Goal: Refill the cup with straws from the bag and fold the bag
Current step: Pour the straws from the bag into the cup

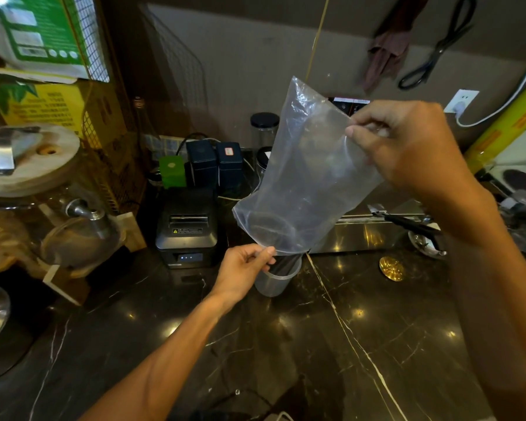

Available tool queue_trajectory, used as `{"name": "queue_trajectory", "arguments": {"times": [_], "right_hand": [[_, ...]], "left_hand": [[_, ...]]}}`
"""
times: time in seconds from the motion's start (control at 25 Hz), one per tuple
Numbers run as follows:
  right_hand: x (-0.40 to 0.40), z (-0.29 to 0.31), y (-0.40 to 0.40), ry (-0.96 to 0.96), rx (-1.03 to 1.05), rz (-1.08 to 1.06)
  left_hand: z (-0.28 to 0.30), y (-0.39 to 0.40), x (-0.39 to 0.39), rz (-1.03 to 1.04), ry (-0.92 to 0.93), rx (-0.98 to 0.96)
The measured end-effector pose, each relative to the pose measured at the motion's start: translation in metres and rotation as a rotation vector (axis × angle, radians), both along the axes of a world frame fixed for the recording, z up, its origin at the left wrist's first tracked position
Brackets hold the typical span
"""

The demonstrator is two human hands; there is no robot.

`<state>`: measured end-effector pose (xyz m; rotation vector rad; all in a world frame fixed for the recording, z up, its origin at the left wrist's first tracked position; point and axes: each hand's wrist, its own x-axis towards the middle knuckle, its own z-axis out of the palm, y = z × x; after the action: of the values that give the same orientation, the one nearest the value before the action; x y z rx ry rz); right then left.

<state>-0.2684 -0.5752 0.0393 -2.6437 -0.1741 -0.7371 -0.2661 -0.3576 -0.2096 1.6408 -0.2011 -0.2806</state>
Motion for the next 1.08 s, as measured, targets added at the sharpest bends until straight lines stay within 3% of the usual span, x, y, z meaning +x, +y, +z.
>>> {"name": "queue_trajectory", "arguments": {"times": [0.48, 0.64, 0.76, 0.92, 1.08], "right_hand": [[-0.012, 0.018, 0.001, -0.147, -0.086, -0.033], [-0.019, 0.020, -0.011, -0.158, -0.008, -0.057], [-0.030, 0.017, -0.024, -0.153, 0.176, -0.038], [-0.047, -0.021, -0.044, -0.022, 0.528, -0.069], [-0.066, -0.088, -0.061, 0.199, 0.819, -0.129]], "left_hand": [[0.023, -0.001, 0.003, -0.008, -0.058, -0.084], [0.035, -0.001, 0.003, 0.004, -0.114, -0.123], [0.041, 0.003, 0.004, 0.011, -0.084, -0.261], [0.040, 0.014, 0.006, -0.038, 0.134, -0.575], [0.020, 0.026, -0.004, 0.045, 0.223, -0.563]]}}
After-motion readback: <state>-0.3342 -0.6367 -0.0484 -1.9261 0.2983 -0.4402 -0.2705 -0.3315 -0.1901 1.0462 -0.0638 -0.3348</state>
